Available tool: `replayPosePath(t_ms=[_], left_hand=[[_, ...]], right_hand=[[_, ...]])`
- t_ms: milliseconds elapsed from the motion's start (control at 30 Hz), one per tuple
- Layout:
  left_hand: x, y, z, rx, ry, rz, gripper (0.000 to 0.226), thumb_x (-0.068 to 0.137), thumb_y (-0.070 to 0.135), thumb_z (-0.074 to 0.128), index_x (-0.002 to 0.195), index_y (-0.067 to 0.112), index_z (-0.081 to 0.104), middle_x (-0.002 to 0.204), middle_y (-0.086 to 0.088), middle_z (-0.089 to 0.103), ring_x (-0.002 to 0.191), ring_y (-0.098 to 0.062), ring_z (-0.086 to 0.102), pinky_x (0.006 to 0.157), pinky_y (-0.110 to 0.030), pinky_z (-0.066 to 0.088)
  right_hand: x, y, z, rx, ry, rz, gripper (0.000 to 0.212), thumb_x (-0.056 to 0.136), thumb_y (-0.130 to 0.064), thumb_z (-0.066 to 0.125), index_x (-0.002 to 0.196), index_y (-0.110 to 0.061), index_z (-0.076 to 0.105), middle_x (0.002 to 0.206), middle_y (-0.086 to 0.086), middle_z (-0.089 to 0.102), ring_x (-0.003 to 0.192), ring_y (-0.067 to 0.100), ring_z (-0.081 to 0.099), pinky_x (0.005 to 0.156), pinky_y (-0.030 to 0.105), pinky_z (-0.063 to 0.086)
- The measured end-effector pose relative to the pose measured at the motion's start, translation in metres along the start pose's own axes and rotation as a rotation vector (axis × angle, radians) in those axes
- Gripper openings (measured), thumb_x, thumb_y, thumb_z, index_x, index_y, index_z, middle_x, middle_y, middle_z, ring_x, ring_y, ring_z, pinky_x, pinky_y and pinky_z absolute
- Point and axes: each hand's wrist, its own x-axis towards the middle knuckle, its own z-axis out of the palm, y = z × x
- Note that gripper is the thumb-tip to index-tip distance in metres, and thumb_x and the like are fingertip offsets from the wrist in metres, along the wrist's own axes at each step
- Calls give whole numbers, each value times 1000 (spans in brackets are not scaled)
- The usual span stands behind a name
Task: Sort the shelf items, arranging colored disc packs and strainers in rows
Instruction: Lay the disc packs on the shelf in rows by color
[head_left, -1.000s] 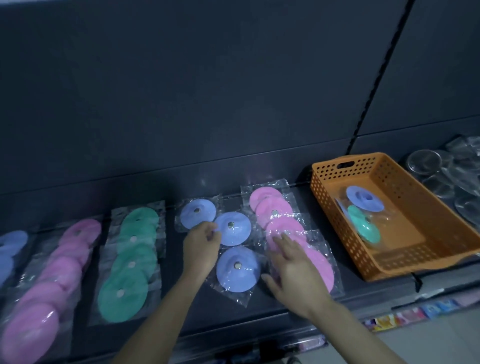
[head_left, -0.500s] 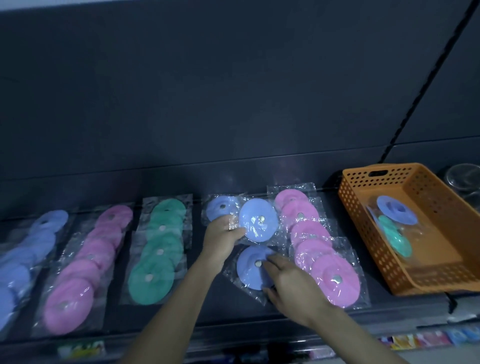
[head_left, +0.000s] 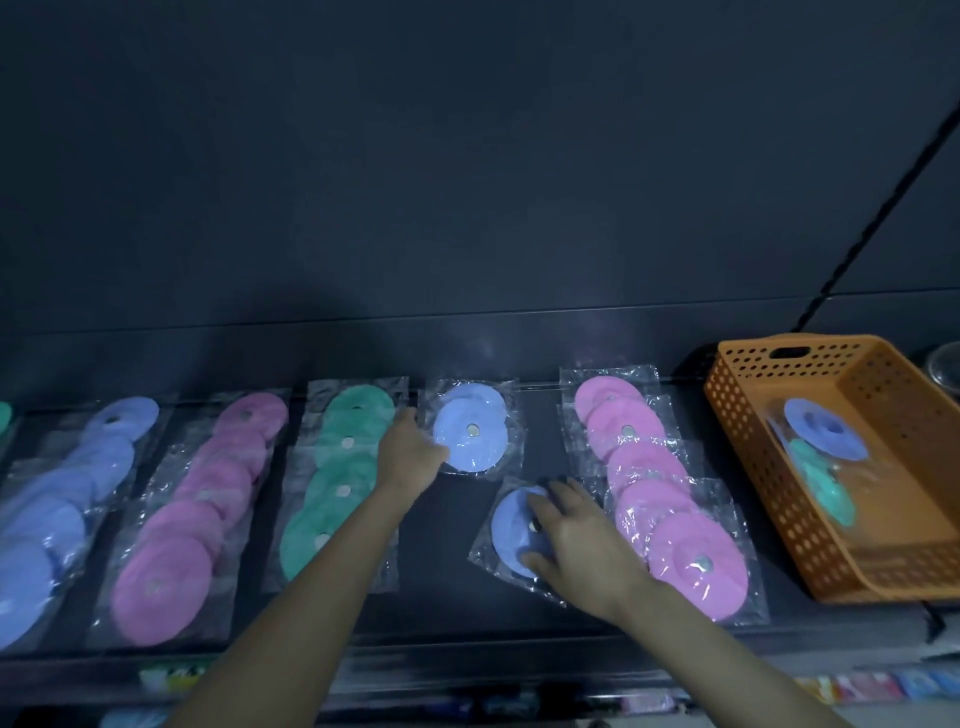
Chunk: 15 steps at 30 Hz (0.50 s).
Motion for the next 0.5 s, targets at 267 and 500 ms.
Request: replayPosePath(t_ms=[267, 500], left_hand=[[11, -1, 5, 216, -88, 228, 82, 72, 25, 76, 140, 13, 32, 133, -16, 42, 124, -31, 40, 99, -34, 38], [10, -7, 17, 392, -139, 162, 77, 75, 35, 73, 137, 13, 35, 142, -13, 30, 127, -30, 39, 98, -36, 40]], right_hand=[[13, -8, -17, -49, -26, -19, 68, 78, -39, 65, 139, -31, 37, 123, 6, 39, 117, 26, 37, 102, 27, 26], [35, -13, -17, -127, -16, -156, 71, 80, -29, 65, 143, -24, 33, 139, 6, 36, 125, 25, 35, 113, 33, 16]])
